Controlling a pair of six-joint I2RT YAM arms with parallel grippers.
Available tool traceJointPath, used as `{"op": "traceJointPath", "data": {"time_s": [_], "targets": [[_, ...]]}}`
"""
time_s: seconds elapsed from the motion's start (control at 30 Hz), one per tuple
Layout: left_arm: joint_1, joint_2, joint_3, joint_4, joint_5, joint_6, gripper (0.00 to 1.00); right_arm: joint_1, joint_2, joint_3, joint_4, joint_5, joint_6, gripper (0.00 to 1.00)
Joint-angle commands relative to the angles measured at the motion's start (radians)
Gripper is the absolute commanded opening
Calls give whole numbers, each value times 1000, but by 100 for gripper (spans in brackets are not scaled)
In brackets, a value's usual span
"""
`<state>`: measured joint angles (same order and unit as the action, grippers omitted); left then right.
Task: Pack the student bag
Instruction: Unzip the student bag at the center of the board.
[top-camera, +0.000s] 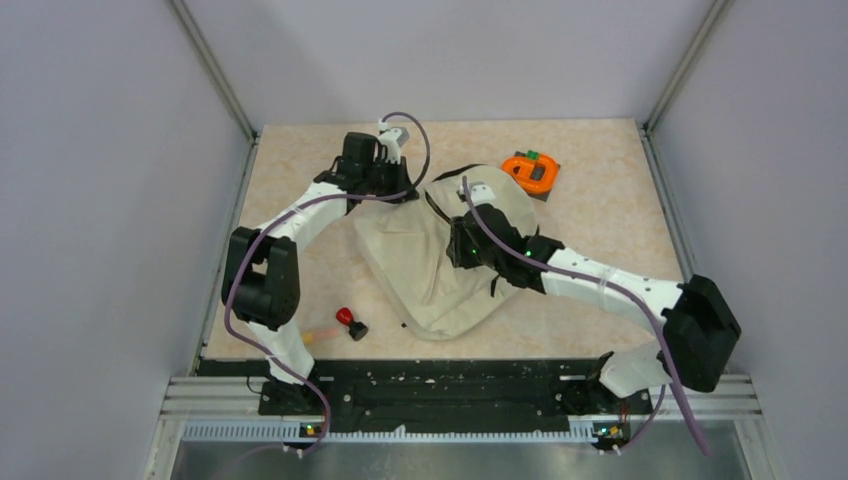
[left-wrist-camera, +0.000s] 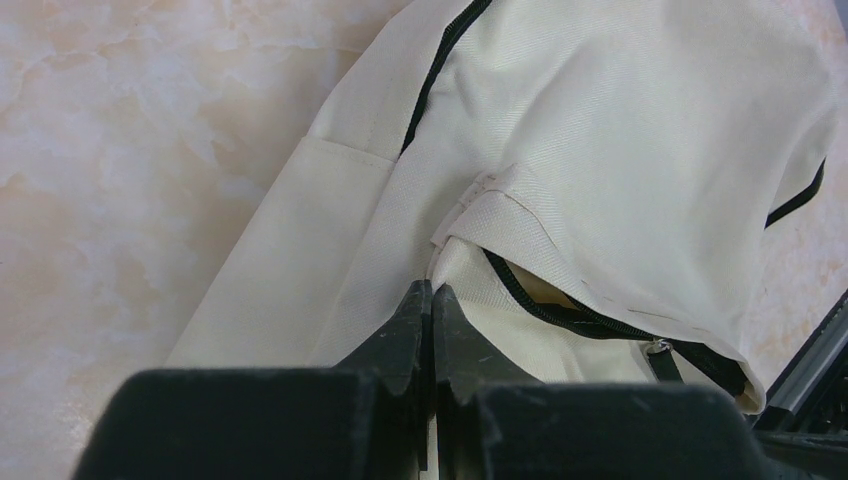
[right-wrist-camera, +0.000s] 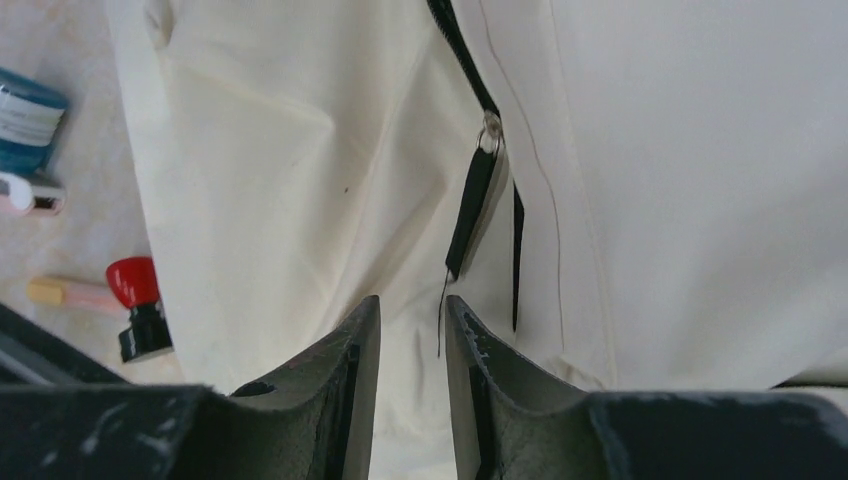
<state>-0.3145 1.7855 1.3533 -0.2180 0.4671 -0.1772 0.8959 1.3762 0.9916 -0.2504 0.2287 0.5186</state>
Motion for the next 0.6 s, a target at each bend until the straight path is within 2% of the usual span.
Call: {"op": "traceJointPath", "data": {"time_s": [0.0, 0.37, 0.43, 0.57], "targets": [[18, -9, 35, 100, -15, 6, 0, 9, 80, 102, 6, 124, -65, 30], [19, -14, 27, 104, -13, 8, 0, 9, 217, 174, 18, 239, -120, 26], [19, -14, 28, 106, -10, 6, 0, 10, 246, 195, 10, 260, -135, 22], [20, -19, 25, 106, -19, 7, 0, 11, 257, 208, -21, 300, -147, 5]]}}
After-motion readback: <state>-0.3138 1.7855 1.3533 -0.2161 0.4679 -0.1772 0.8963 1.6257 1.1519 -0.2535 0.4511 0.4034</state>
